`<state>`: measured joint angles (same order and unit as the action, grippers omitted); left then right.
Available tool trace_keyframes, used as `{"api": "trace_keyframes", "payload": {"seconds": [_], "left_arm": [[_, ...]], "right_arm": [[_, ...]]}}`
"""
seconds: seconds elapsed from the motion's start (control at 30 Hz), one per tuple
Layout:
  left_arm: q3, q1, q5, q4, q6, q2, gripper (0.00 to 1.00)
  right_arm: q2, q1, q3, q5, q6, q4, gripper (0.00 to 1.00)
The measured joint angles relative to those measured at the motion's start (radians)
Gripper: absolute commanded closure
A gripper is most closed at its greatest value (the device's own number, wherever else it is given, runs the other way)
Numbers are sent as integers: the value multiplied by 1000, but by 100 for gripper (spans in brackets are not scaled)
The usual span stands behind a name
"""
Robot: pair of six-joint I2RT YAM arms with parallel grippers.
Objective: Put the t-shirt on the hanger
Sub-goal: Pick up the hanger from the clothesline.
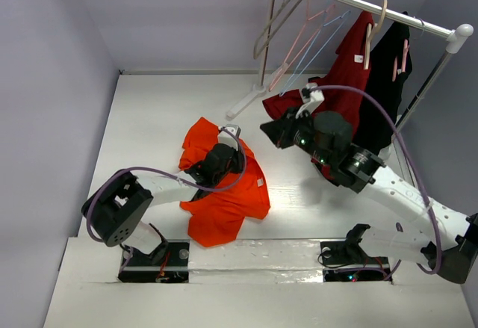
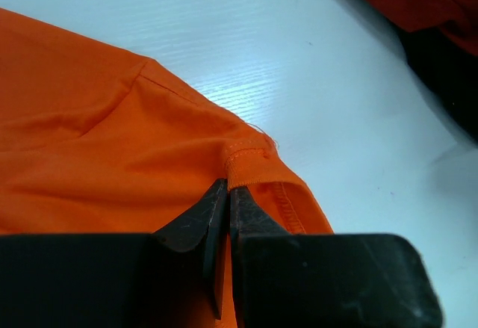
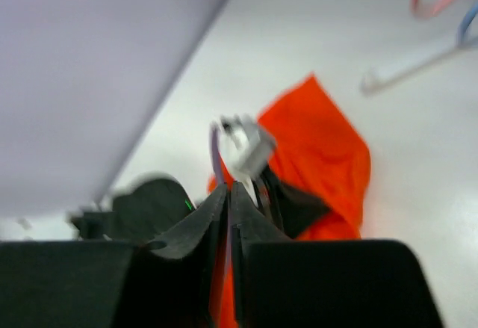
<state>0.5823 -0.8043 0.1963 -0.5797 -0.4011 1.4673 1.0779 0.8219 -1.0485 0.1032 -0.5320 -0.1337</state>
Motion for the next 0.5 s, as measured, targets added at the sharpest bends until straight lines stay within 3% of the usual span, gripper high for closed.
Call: {"api": "trace_keyframes", "payload": {"seconds": [0.03, 0.1, 0.4, 0.43, 0.5], "left_arm": [[0, 0, -7, 0, 0, 4, 100], [0, 0, -17, 0, 0, 6, 100], [0, 0, -24, -2, -1, 6, 100], [0, 0, -26, -2, -2, 6, 100], [0, 0, -31, -2, -4, 6, 100]], "right_arm": [[2, 0, -35, 25, 6, 0, 76], [11, 0, -114, 91, 19, -8, 70], [155, -40, -399, 416, 136, -26, 61], [177, -62, -425, 435, 145, -32, 52], [225, -123, -476, 458, 151, -48, 47]]}}
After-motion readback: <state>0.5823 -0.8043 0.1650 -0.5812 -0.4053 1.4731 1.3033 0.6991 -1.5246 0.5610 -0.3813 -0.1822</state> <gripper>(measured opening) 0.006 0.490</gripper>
